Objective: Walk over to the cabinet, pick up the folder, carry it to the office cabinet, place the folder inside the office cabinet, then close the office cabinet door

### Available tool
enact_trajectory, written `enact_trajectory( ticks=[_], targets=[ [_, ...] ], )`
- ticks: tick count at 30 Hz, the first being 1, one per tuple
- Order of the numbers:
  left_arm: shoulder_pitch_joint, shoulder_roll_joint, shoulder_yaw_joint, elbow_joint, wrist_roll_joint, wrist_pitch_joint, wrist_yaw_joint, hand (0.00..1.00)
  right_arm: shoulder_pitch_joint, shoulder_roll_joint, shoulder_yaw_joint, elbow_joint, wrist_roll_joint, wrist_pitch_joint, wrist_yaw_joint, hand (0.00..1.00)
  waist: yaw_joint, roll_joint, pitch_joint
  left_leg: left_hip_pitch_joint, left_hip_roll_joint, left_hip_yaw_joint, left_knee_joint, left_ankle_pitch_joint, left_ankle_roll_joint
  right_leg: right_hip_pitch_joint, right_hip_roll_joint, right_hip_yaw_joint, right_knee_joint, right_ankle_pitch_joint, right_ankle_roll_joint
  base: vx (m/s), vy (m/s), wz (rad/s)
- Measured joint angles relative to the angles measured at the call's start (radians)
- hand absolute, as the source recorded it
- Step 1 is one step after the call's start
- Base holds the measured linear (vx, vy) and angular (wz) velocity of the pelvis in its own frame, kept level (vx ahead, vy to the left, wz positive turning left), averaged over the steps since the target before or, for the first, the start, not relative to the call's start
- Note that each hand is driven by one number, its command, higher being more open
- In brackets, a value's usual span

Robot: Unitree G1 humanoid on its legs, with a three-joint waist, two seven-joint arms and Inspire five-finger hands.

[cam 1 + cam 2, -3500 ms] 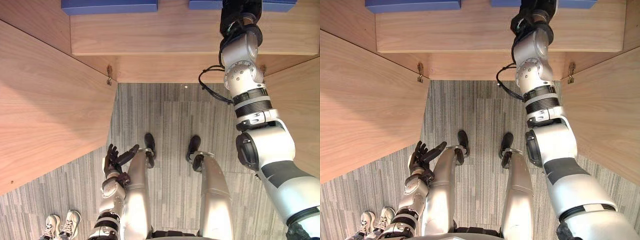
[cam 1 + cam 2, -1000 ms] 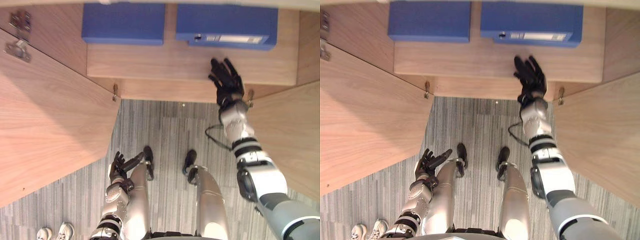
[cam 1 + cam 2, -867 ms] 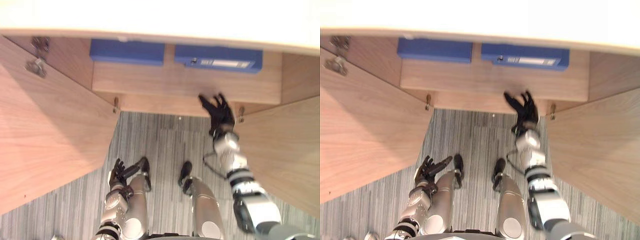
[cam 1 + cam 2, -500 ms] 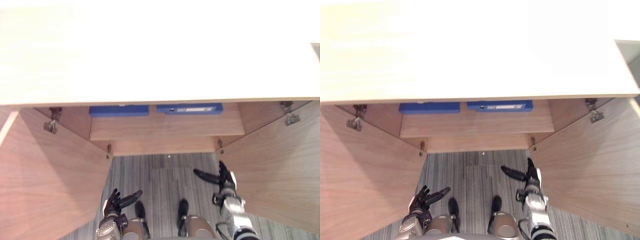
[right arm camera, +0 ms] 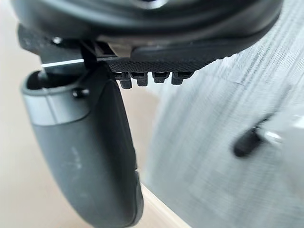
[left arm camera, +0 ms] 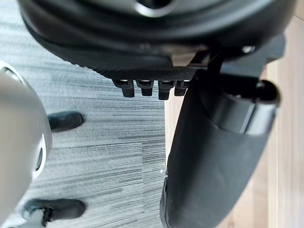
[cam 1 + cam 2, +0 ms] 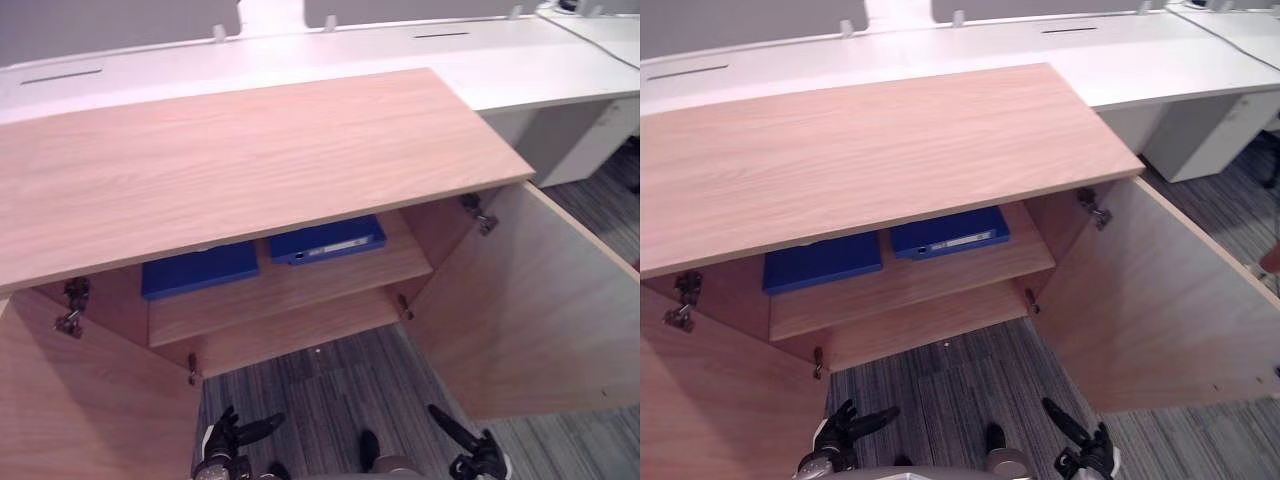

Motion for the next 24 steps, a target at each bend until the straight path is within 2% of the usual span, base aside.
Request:
enact_trajectory(
  ticks=[3, 5, 9, 11, 12, 14, 16, 18, 21, 24],
  targets=[
    [0.025, 0.0, -0.001, -0.002, 0.016, -0.001, -0.001, 1.0, 0.027, -0.018, -0.096, -0.187, -0.001, -0.001, -0.046, 1.0, -0.019, 0.008, -0.002, -0.001, -0.005, 0.059, 0.001, -0.014, -0.002, -0.038, 0.007, 0.073, -0.003, 0.012, -0.01, -0.19, -0.019, -0.67],
    [0.042, 0.0, -0.003, -0.002, 0.029, -0.003, -0.002, 1.0, 0.026, -0.07, -0.123, -0.256, -0.003, -0.012, -0.059, 1.0, -0.037, 0.012, -0.002, -0.004, -0.008, 0.094, 0.003, -0.019, -0.003, -0.058, 0.011, 0.108, -0.005, 0.017, -0.007, -0.14, -0.025, -0.63],
    [0.054, 0.003, -0.042, -0.001, 0.039, -0.013, -0.013, 1.0, -0.025, -0.258, -0.133, -0.288, -0.005, -0.03, -0.06, 1.0, -0.054, 0.041, 0.011, -0.015, -0.014, 0.153, 0.03, -0.047, 0.0, -0.093, 0.017, 0.179, -0.01, 0.042, -0.019, -0.07, -0.01, -0.56],
    [0.055, 0.004, -0.077, 0.001, 0.051, -0.027, -0.03, 1.0, -0.119, -0.389, -0.078, -0.255, -0.006, -0.041, -0.032, 1.0, -0.068, 0.073, 0.021, -0.024, -0.018, 0.189, 0.062, -0.064, 0.007, -0.112, 0.019, 0.228, -0.017, 0.06, -0.003, 0.0, 0.005, -0.64],
    [0.055, 0.004, -0.083, 0.001, 0.051, -0.029, -0.033, 1.0, -0.148, -0.42, -0.054, -0.24, -0.006, -0.044, -0.023, 1.0, -0.067, 0.081, 0.023, -0.027, -0.017, 0.187, 0.072, -0.072, 0.01, -0.116, 0.021, 0.242, -0.021, 0.066, 0.0, 0.03, -0.004, -0.74],
    [0.053, 0.006, -0.103, -0.001, 0.05, -0.042, -0.042, 1.0, -0.279, -0.531, 0.098, -0.146, -0.013, -0.051, 0.016, 1.0, -0.066, 0.11, 0.039, -0.029, -0.014, 0.186, 0.097, -0.098, 0.018, -0.122, 0.031, 0.287, -0.035, 0.091, 0.015, 0.05, -0.021, -0.65],
    [0.051, 0.004, -0.124, -0.007, 0.05, -0.052, -0.049, 1.0, -0.349, -0.596, 0.204, -0.083, -0.026, -0.05, 0.052, 1.0, -0.062, 0.124, 0.053, -0.032, -0.013, 0.186, 0.112, -0.112, 0.019, -0.124, 0.035, 0.296, -0.038, 0.092, 0.017, 0.04, -0.021, -0.23],
    [0.051, 0.001, -0.142, -0.006, 0.05, -0.055, -0.052, 1.0, -0.41, -0.638, 0.308, -0.031, -0.056, -0.05, 0.089, 1.0, -0.047, 0.146, 0.056, -0.033, -0.004, 0.186, 0.121, -0.122, 0.012, -0.122, 0.04, 0.296, -0.049, 0.093, 0.017, 0.03, -0.039, -0.06],
    [0.051, -0.001, -0.142, -0.008, 0.05, -0.057, -0.054, 1.0, -0.453, -0.663, 0.346, 0.011, -0.081, -0.048, 0.094, 1.0, -0.038, 0.159, 0.062, -0.033, 0.0, 0.181, 0.121, -0.124, 0.01, -0.117, 0.043, 0.288, -0.055, 0.094, 0.017, 0.02, -0.041, 0.03],
    [0.051, -0.006, -0.142, -0.011, 0.05, -0.06, -0.055, 1.0, -0.454, -0.733, 0.395, 0.018, -0.14, -0.047, 0.104, 1.0, -0.041, 0.171, 0.067, -0.032, 0.003, 0.164, 0.117, -0.126, 0.009, -0.112, 0.046, 0.28, -0.059, 0.095, 0.018, 0.02, -0.062, -0.03]
  ],
)
